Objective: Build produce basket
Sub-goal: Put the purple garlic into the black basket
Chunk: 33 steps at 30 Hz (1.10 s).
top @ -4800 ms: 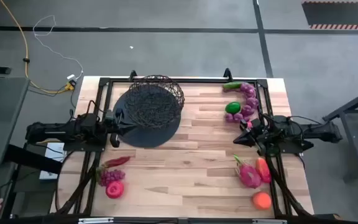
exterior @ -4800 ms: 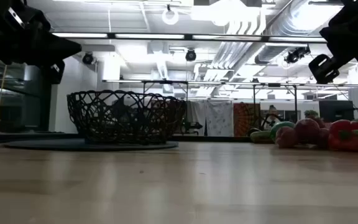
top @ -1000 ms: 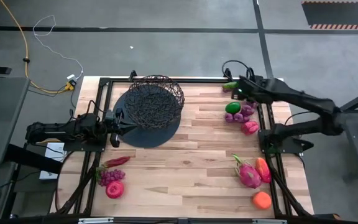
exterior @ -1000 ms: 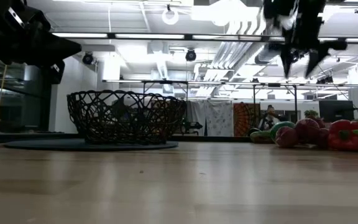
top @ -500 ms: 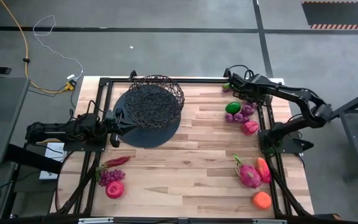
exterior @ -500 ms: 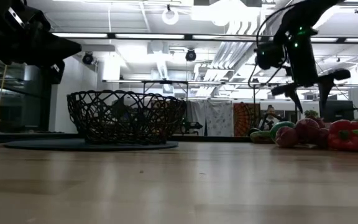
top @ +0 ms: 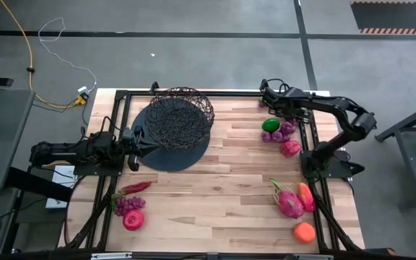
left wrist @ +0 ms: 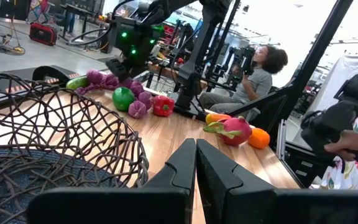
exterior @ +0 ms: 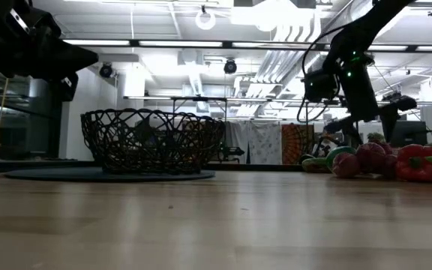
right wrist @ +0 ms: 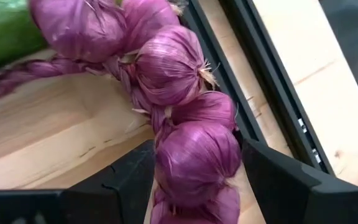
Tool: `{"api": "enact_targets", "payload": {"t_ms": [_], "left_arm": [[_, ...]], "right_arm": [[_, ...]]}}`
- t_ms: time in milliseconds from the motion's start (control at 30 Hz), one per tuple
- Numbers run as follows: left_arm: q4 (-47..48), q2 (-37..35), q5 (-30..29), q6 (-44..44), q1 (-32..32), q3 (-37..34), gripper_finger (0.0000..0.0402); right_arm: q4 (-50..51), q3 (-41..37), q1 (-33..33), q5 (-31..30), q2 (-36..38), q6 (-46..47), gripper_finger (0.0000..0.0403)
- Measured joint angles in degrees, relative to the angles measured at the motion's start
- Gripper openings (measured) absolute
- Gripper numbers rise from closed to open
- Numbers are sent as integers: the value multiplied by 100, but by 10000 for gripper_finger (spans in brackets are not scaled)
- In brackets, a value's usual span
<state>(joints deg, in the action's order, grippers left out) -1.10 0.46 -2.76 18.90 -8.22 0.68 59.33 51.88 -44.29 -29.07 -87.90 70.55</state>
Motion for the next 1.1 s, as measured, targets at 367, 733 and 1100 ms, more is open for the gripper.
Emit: {"api": "enact_targets", "payload": {"t_ms": [367, 733, 1100], "left_arm": [[1, 0, 0, 0, -1, -1, 3], [0, 1, 0, 0, 0, 0, 3], [0, -1, 0, 0, 1, 1, 3]], "right_arm": [[-57, -2, -151, 56, -487, -357, 232], [37, 0, -186, 21, -427, -513, 183], [541, 447, 44, -368, 683, -998, 153]]}}
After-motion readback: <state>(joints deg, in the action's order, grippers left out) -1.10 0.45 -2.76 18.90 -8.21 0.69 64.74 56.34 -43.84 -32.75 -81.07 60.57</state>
